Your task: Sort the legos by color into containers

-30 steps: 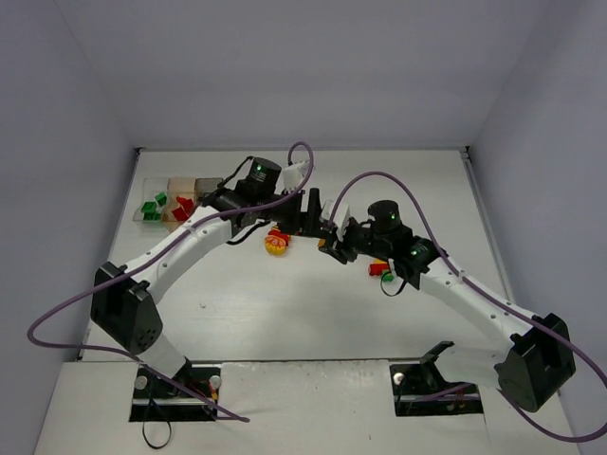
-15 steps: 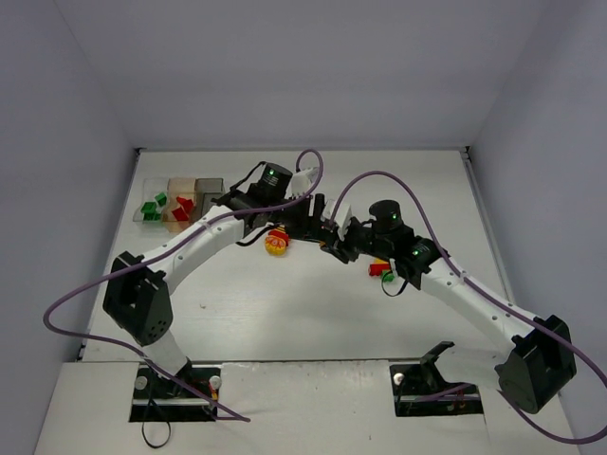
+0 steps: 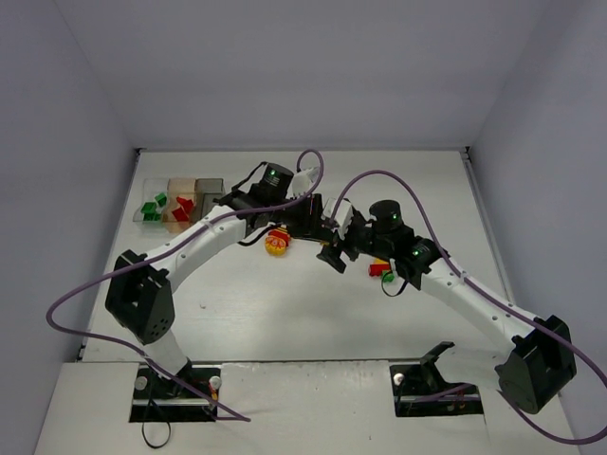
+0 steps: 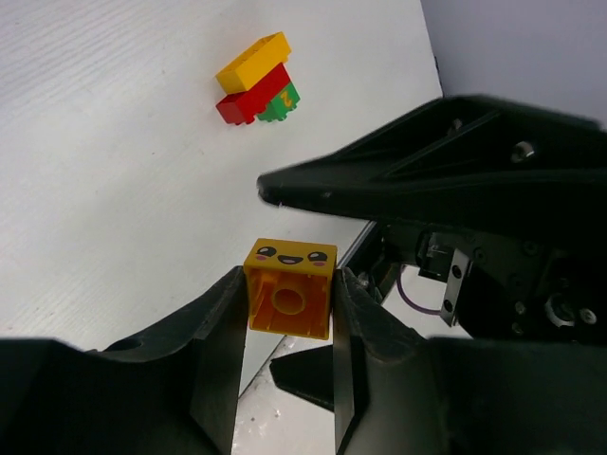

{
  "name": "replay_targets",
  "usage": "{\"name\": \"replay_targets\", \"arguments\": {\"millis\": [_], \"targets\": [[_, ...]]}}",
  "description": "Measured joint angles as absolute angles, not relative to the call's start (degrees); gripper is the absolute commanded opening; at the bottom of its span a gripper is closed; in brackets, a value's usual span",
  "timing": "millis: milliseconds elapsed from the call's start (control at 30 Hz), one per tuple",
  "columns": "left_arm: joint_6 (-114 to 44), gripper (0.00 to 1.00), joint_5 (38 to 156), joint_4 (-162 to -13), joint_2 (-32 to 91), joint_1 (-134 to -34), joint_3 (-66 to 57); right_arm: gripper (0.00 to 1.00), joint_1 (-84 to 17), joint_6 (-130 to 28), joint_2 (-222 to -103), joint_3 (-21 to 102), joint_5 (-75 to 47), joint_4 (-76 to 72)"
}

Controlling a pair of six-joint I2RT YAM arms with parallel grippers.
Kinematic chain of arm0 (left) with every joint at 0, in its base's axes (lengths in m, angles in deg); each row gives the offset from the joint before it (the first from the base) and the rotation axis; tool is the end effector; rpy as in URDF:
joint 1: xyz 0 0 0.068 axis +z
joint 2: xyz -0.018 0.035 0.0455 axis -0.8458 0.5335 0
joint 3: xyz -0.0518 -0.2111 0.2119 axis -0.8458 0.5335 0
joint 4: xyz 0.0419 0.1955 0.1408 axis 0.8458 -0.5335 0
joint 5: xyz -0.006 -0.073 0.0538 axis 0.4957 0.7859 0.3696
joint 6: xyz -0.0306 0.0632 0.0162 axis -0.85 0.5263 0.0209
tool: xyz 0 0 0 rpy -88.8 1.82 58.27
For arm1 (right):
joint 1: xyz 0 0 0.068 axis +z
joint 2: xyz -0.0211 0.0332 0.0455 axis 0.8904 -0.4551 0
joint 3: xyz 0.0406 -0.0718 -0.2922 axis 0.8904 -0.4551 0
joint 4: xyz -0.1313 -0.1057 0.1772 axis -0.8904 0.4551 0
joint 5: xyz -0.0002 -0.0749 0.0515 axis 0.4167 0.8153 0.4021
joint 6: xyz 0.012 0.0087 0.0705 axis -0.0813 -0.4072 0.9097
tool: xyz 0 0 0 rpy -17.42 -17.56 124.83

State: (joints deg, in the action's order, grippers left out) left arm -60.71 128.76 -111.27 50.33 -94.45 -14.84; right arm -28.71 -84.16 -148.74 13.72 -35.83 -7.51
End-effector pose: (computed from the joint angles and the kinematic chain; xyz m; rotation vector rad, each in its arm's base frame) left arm 0.2850 -0.2601 0.3444 0.4400 2.3788 -1.4349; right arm 0.2016 0.1724 0.3402 -1.2117 1.3515 0.5605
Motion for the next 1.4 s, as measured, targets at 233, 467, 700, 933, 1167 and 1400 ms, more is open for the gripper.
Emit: {"name": "replay_targets", "arguments": {"millis": [233, 467, 700, 933, 1167, 1400], "targets": [[-56.86, 0.00, 124.17, -115.60, 50.35, -88.70, -14.84, 0.95, -28.73, -81.34, -148.74, 13.72, -33.05, -7.59], [-48.71, 0.00, 109.16, -124.93, 52.65, -71.12, -21.51, 0.89, -30.89, -72.67, -149.84, 14.18, -28.33, -7.24], [-43.70, 0.12, 96.81, -127.27, 62.38, -62.05, -31.00, 0.90, -33.17, -63.75, -151.41, 14.73, -22.23, -5.32], [-41.65, 0.40, 90.86, -129.96, 75.51, -61.40, -39.17, 0.88, -36.25, -57.45, -151.39, 14.71, -18.87, -3.35], [-41.34, 0.66, 88.68, -131.10, 78.05, -61.38, -41.29, 0.88, -40.84, -50.94, -151.37, 14.68, -13.80, 1.98], [-41.89, 0.69, 88.92, -131.10, 71.62, -61.99, -37.79, 0.84, -43.11, -41.59, -151.43, 13.02, -7.22, 9.30]]}}
